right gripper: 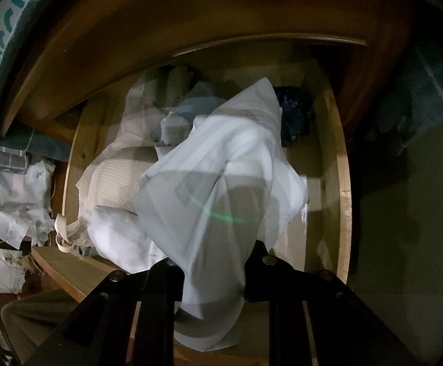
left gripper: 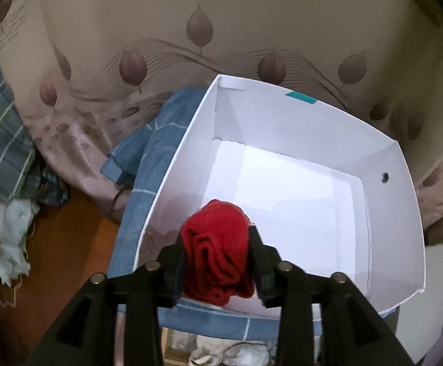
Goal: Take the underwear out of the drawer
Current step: 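Lower the red underwear into the white box and open the left tool, then lift the white cloth out of the drawer with the right tool over the box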
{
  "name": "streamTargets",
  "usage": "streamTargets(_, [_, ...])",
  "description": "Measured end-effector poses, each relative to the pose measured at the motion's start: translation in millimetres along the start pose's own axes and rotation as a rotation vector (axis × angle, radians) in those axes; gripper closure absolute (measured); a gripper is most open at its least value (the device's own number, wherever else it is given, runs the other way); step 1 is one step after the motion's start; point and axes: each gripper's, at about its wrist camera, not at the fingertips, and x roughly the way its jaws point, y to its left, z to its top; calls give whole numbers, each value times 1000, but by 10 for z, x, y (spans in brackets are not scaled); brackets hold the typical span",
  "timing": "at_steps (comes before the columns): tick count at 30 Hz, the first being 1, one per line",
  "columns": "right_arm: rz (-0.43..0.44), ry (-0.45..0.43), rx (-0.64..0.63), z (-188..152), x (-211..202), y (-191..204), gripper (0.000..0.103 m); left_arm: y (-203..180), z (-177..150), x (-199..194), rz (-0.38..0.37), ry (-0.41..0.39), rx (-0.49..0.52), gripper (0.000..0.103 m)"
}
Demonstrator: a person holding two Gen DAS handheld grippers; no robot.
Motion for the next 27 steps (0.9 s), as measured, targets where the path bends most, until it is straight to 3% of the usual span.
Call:
streamTargets(5, [-9, -56, -23, -11, -86, 46, 86, 9, -54, -79, -15, -52, 73, 50])
streamTargets(11, [7, -121, -40, -10, -248, 65, 86, 104, -179, -245, -78, -132, 93, 49])
streamTargets(16, [40, -165, -25, -11, -442, 33, 86, 190, -355, -479, -73, -198, 119, 48])
streamTargets(24, [46, -194, -33, -89, -870, 47, 86, 428, -957, -779, -21, -299, 121, 44])
streamTargets(27, [52, -218, -48, -64, -1150, 95, 86, 510, -1227, -723, -3, -288, 121, 44])
